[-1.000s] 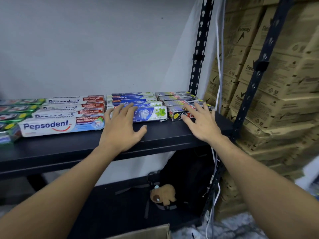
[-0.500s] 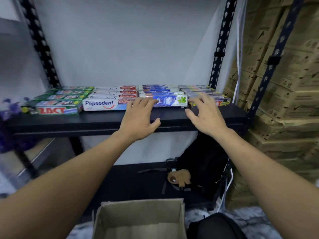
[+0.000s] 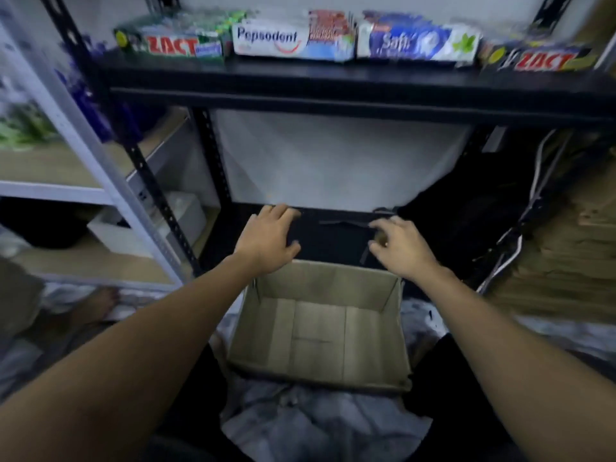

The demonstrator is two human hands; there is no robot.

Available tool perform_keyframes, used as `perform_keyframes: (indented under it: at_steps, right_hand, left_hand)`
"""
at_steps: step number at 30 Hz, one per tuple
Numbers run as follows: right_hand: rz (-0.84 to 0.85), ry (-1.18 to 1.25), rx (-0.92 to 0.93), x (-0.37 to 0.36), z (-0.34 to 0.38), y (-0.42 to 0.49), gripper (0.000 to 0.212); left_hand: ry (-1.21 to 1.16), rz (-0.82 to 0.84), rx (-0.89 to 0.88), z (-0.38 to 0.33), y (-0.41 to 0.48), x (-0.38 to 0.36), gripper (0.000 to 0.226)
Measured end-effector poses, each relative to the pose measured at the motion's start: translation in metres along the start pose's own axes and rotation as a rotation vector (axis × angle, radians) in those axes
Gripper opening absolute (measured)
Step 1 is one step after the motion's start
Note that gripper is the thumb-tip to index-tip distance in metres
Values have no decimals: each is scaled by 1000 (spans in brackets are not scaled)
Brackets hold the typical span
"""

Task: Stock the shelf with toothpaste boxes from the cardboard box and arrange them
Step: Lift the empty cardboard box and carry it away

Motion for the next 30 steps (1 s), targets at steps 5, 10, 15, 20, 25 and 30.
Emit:
perform_keyframes:
  at_steps: [5, 10, 15, 20, 25, 30]
  right_hand:
    - [280, 7, -169, -72, -34, -29, 42]
    - [425, -65, -282, -116, -72, -50, 42]
    - [497, -132, -373, -146, -99, -71, 17]
    - [324, -96, -556, -166, -111, -83, 47]
    - [359, -68, -656, -177, -123, -90, 40]
    - [442, -32, -679, -174, -132, -97, 27]
  left_hand:
    - [-54, 374, 222, 37, -46, -77, 61]
    - [-61, 504, 357, 66, -78, -116, 48]
    - [-86, 619, 551, 82, -100, -148, 53]
    - [-190, 594, 712, 86, -118, -174, 45]
    - [-193, 669, 736, 95, -127, -191, 27]
    - [-189, 608, 776, 97, -126, -185, 6]
Point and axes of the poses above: each hand's wrist, its own y-axis towards the middle knuckle, its own x-axis out of the back of the hand, z = x × y, the point moved 1 cm from there along y, towards the middle knuckle, and after that the axes turned 3 degrees about y, right-handed, at the moved point
